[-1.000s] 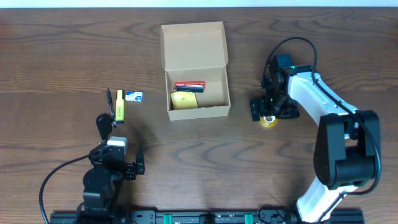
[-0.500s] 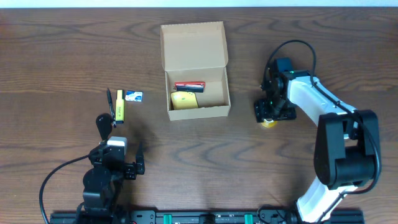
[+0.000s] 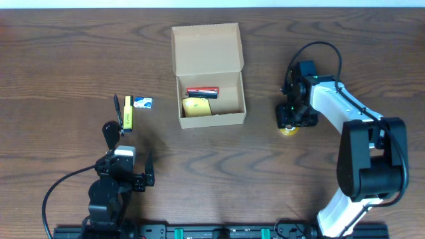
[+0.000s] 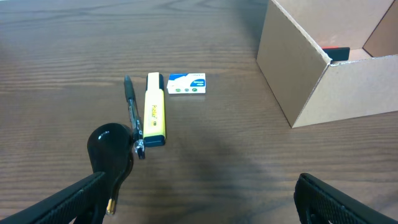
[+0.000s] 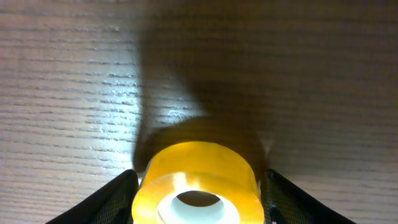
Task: Pack container
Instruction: 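Lower the right gripper onto the yellow tape roll and grasp it, then carry the tape roll into the box and lower it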
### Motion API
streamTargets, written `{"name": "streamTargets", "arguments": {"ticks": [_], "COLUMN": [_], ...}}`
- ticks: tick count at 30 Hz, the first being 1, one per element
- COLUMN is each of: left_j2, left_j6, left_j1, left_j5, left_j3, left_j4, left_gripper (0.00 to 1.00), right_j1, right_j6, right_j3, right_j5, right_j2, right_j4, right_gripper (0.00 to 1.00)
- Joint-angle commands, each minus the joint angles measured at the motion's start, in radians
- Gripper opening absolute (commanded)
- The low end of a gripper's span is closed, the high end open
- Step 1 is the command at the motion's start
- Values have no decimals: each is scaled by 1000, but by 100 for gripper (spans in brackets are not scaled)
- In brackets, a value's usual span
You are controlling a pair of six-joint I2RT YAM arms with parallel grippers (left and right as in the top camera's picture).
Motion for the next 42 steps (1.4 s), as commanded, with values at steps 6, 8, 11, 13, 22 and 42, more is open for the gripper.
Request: {"name": "streamTargets", "arguments": {"ticks": [6,8,11,13,22,42], "left_j2": [-7,-6,-7,-7,-7,-7], "left_j6": [3,3,3,3,3,3], "left_j1": [3,3,3,3,3,3], "left_j5": [-18,-18,-18,-18,-18,-18], "left_j3": [-16,-16,-16,-16,-16,-16], "left_j4": [0,0,0,0,0,0], "left_gripper": [95,95,95,95,95,95], "right_j1": [-6,-6,-6,-6,15,335], "right_j6": [-42,-43,-43,-43,-42,19], "right_j3": [-36,-45,-51,-51,28,647], "right_j5": [-21,-23,-23,-23,-39,-46], "right_j2": [7,7,7,7,6,15], "right_j4": [26,36,40,43,29,-191], "right_gripper": [64,63,60,55,29,2]}}
